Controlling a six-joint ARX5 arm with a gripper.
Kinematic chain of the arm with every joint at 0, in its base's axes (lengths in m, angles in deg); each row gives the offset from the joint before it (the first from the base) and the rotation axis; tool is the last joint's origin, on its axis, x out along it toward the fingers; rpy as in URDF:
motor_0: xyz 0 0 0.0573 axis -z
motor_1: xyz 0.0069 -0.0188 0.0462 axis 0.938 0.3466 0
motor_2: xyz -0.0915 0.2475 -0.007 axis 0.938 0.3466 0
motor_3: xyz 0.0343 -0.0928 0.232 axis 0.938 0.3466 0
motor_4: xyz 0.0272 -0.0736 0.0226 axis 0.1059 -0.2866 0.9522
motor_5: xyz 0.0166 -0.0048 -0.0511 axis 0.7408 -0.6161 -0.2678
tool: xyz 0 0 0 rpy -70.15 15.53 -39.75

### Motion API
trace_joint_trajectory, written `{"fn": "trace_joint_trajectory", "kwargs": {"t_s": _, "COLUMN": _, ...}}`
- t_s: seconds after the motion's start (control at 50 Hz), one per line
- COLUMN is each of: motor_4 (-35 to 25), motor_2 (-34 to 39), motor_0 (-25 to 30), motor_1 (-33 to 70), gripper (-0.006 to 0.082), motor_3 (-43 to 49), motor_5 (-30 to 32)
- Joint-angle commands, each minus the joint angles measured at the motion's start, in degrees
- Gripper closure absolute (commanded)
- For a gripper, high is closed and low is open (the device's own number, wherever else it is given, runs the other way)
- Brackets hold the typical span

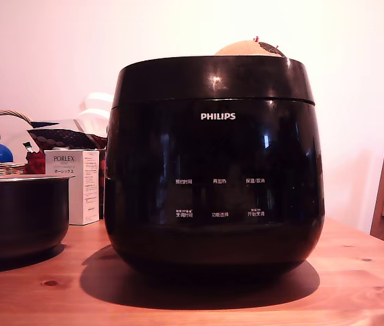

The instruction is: Open the rice cooker by pressing the large metal button on the top of its lid with medium force

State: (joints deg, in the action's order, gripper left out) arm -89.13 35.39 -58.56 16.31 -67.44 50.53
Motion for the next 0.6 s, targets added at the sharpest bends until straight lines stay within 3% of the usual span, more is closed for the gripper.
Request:
{"fn": "trace_joint_trajectory", "kwargs": {"t_s": 0.0, "motor_4": -0.5, "motor_2": -2.6, "motor_0": 1.4, "motor_1": 4.2, "gripper": 0.0790, "motor_3": -0.3, "motor_5": 3.0}}
{"fn": "trace_joint_trajectory", "kwargs": {"t_s": 0.08, "motor_4": -0.5, "motor_2": -5.5, "motor_0": 3.7, "motor_1": 10.1, "gripper": 0.0790, "motor_3": -0.5, "motor_5": 3.2}}
{"fn": "trace_joint_trajectory", "kwargs": {"t_s": 0.1, "motor_4": -0.4, "motor_2": -6.3, "motor_0": 4.3, "motor_1": 11.4, "gripper": 0.0790, "motor_3": -0.5, "motor_5": 7.5}}
{"fn": "trace_joint_trajectory", "kwargs": {"t_s": 0.14, "motor_4": -0.1, "motor_2": -7.9, "motor_0": 5.5, "motor_1": 14.1, "gripper": 0.0790, "motor_3": -0.5, "motor_5": 7.5}}
{"fn": "trace_joint_trajectory", "kwargs": {"t_s": 0.16, "motor_4": 0.0, "motor_2": -8.6, "motor_0": 6.1, "motor_1": 15.3, "gripper": 0.0790, "motor_3": -0.6, "motor_5": 11.3}}
{"fn": "trace_joint_trajectory", "kwargs": {"t_s": 0.26, "motor_4": 2.0, "motor_2": -12.5, "motor_0": 9.6, "motor_1": 22.1, "gripper": 0.0790, "motor_3": -1.5, "motor_5": 16.5}}
{"fn": "trace_joint_trajectory", "kwargs": {"t_s": 0.36, "motor_4": 8.4, "motor_2": -15.5, "motor_0": 13.0, "motor_1": 27.5, "gripper": 0.0790, "motor_3": -4.0, "motor_5": 21.8}}
{"fn": "trace_joint_trajectory", "kwargs": {"t_s": 0.58, "motor_4": 19.8, "motor_2": -19.8, "motor_0": 19.6, "motor_1": 36.7, "gripper": 0.0790, "motor_3": -11.9, "motor_5": 27.3}}
